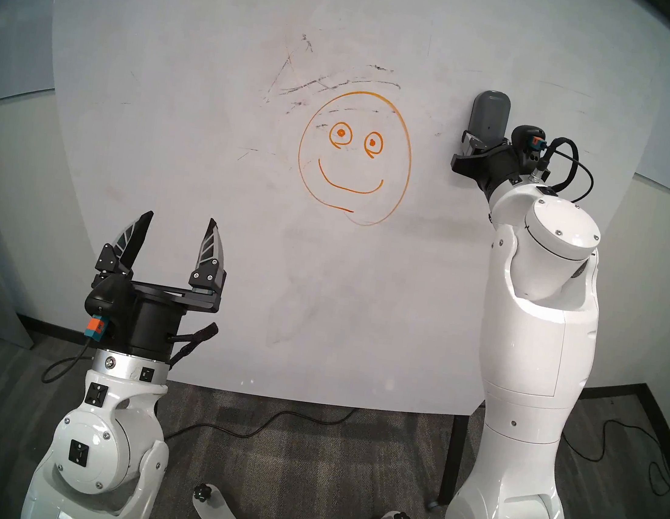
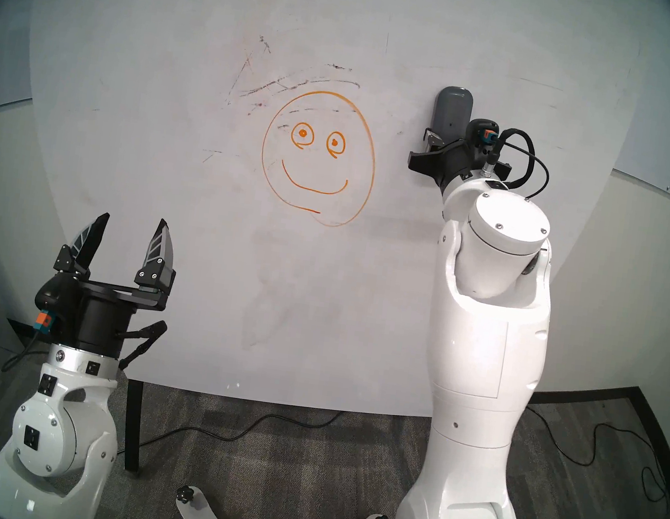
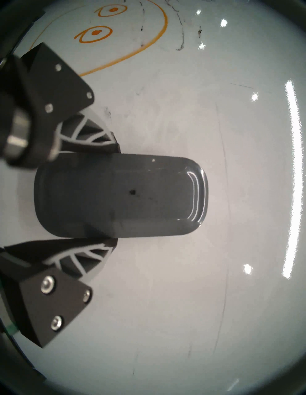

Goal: Erase all marks on the whiteboard with the eraser

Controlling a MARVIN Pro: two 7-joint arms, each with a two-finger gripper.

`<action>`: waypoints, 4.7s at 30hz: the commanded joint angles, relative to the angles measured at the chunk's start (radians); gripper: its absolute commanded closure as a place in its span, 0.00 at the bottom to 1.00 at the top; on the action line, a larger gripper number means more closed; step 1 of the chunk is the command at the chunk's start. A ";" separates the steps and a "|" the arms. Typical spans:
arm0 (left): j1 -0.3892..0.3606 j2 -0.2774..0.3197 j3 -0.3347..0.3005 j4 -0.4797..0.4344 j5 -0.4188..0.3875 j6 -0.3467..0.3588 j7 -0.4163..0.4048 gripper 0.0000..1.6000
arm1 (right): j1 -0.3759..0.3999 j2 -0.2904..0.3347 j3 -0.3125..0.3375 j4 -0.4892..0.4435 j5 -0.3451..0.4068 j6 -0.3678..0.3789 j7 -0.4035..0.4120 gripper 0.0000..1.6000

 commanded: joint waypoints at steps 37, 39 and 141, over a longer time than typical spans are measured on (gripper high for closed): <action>0.000 0.001 -0.001 -0.020 -0.001 -0.002 -0.001 0.00 | -0.048 -0.108 -0.191 0.030 -0.059 -0.083 -0.092 1.00; 0.000 0.001 -0.001 -0.020 -0.001 -0.002 -0.001 0.00 | -0.045 -0.110 -0.192 0.040 -0.059 -0.087 -0.095 1.00; -0.001 0.001 -0.001 -0.019 -0.001 -0.002 -0.001 0.00 | 0.004 -0.189 -0.418 0.083 -0.267 -0.033 -0.284 1.00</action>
